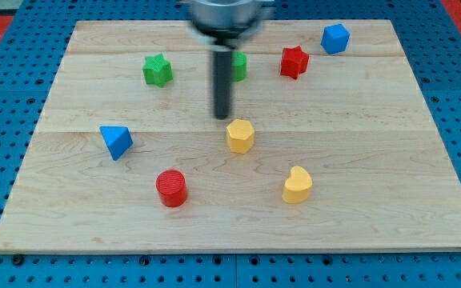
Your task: Place the blue triangle above the red star
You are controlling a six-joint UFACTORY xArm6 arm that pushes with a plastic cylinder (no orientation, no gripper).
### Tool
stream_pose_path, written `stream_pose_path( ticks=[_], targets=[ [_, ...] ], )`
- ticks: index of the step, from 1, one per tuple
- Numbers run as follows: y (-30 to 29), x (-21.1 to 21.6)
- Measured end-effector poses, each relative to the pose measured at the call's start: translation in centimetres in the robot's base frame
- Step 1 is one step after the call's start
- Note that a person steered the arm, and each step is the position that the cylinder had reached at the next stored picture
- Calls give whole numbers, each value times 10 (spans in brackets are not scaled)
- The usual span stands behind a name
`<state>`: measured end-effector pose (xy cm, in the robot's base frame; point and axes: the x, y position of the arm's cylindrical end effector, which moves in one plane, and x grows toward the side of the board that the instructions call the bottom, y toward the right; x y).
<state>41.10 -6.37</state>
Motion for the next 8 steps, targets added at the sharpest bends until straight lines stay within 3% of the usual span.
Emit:
stream_pose_path(
  ticks=[1,2,3,4,6,7,8],
  targets=[
    [-109,0],
    [-170,4],
    [-164,62],
    [-142,88],
    [-39,82],
    [-53,56],
    [-70,81]
  ],
)
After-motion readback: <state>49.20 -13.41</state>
